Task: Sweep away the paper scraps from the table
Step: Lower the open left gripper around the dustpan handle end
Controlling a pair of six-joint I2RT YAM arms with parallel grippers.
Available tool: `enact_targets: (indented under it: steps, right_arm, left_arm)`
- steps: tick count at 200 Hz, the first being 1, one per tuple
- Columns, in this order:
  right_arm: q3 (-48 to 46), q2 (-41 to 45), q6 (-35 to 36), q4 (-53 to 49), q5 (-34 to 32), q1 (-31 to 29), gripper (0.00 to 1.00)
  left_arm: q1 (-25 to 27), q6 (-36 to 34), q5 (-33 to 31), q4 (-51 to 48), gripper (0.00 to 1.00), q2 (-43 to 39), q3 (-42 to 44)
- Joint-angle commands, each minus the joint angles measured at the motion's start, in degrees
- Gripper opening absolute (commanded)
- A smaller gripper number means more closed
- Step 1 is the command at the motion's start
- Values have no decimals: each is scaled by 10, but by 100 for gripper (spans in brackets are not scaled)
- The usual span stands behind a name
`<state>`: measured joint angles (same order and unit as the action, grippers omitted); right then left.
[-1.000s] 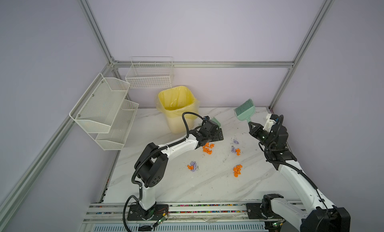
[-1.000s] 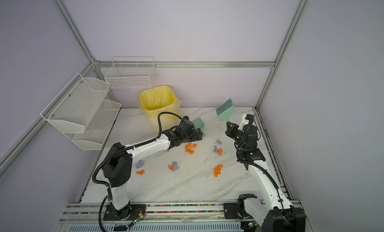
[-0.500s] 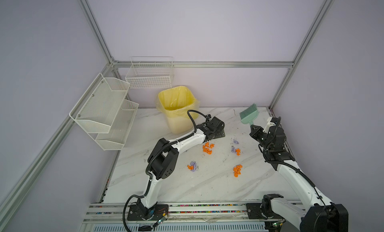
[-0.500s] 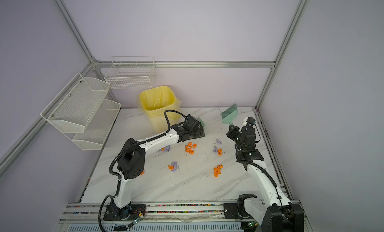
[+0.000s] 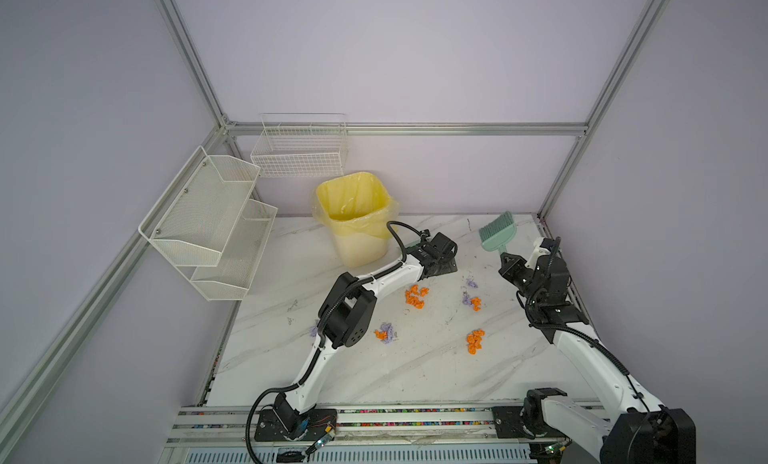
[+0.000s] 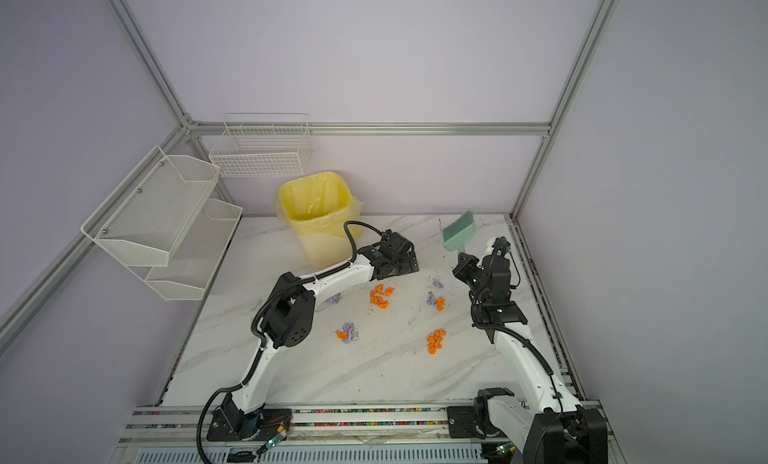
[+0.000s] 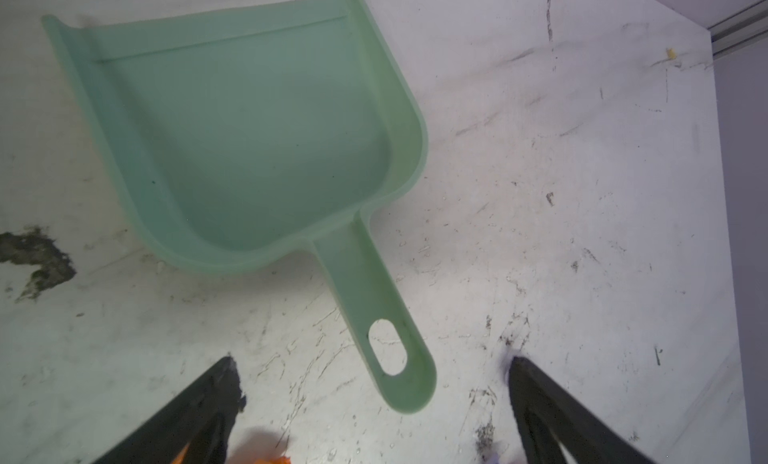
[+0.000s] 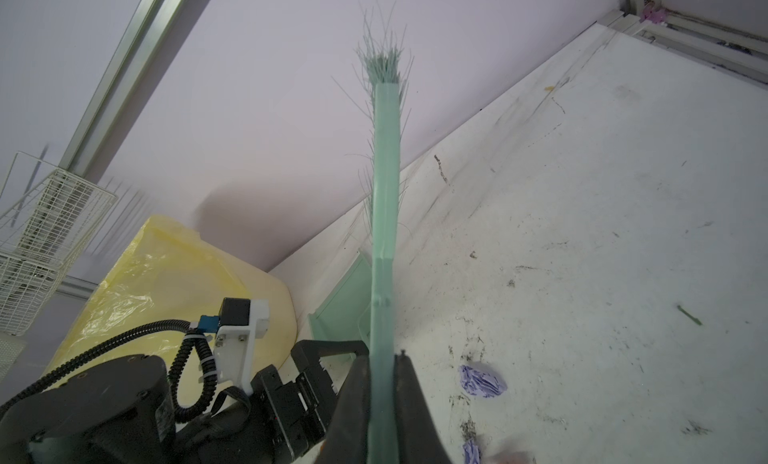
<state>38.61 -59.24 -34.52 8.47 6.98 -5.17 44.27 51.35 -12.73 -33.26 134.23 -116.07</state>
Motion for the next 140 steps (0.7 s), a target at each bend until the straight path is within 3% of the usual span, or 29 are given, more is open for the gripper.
enact_targets:
  steps: [1,72,106,140]
  right_arm:
    - [23,14,-10,27,2,2,0]
    - [33,6,-27,37,16,2,0]
    - [37,2,-29,42,29,1,0]
    - [53,3,-20,29,25,2,0]
  left_arm:
    - [-5,-21,-14,-17,100,27,-86]
    - [-10,-30,-10,-36,100,74,-124]
    - [-12,-37,-30,-40,90,71,-108]
    - [-20,-35,-27,-40,73,55,-74]
